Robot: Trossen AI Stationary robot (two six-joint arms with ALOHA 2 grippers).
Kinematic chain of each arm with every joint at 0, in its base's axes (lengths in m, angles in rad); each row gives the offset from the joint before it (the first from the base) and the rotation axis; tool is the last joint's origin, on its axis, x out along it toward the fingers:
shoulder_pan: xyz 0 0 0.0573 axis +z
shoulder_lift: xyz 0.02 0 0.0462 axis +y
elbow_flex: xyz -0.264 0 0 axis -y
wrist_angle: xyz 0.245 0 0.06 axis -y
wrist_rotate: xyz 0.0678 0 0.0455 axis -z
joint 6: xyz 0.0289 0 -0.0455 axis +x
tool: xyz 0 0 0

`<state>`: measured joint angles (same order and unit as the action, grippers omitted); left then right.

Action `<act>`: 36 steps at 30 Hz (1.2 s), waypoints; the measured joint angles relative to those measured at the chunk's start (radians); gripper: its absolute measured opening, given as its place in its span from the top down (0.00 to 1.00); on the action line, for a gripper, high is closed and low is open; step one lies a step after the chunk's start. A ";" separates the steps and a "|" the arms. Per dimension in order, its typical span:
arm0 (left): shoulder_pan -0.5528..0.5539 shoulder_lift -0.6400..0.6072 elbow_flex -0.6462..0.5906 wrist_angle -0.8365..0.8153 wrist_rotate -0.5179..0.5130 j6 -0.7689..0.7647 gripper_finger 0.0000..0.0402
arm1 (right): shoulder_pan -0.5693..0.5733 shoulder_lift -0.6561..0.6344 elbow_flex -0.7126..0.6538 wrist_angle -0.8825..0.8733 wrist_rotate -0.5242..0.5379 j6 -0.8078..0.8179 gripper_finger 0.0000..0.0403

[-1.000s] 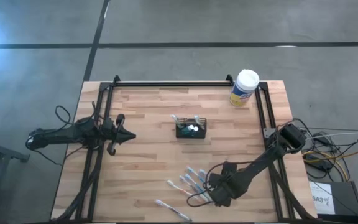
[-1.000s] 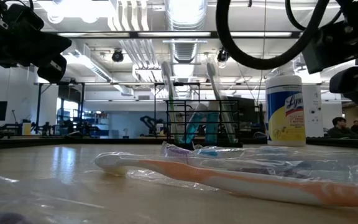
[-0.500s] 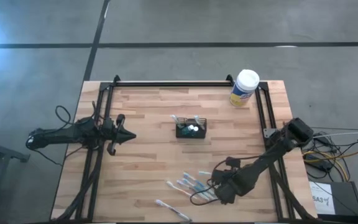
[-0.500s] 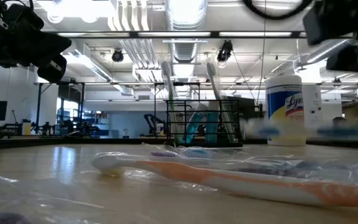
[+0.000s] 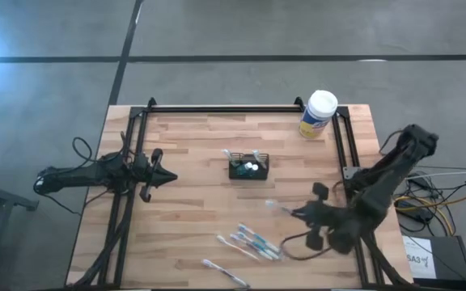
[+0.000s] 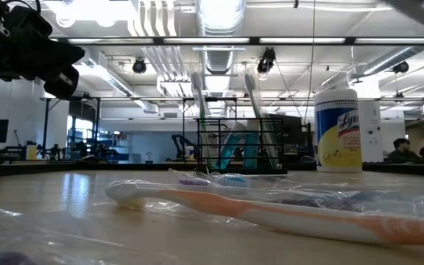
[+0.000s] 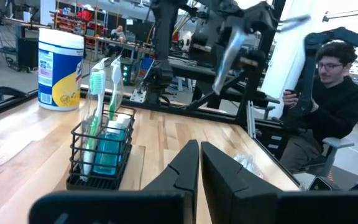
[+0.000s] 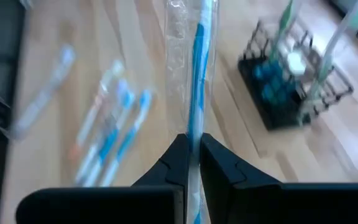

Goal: Pick & Place toothbrushing station
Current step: Put the right blue toothbrush into the black wire organizer

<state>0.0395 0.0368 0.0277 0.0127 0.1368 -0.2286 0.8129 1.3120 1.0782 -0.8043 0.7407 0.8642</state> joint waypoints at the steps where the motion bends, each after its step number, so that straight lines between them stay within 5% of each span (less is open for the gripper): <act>1: 0.000 0.000 0.000 0.000 0.000 0.007 0.94 | 0.012 -0.044 -0.040 0.045 0.025 -0.013 0.95; 6: 0.000 0.000 0.000 0.003 -0.014 0.039 0.94 | 0.018 -0.224 -0.255 0.345 0.078 -0.165 0.95; 13: 0.000 0.000 0.000 0.003 -0.071 0.050 0.94 | -0.055 -0.358 -0.563 0.919 0.091 -0.606 0.96; 20: 0.000 0.015 -0.015 0.061 -0.113 0.064 0.95 | -0.197 -0.404 -0.836 1.477 -0.115 -0.874 0.96; 25: 0.000 0.086 -0.016 0.191 -0.129 0.068 0.99 | -0.268 -0.392 -0.905 1.568 -0.146 -0.906 0.96; 29: 0.000 0.183 -0.001 0.287 -0.241 0.008 0.98 | -0.302 -0.396 -0.906 1.570 -0.147 -0.901 0.96; 36: -0.002 0.419 0.090 0.418 -0.259 0.000 0.80 | -0.331 -0.376 -0.872 1.511 -0.223 -0.906 0.96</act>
<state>0.0371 0.4557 0.1172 0.4306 -0.1226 -0.2290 0.4817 0.9365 0.2061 0.7071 0.5175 -0.0414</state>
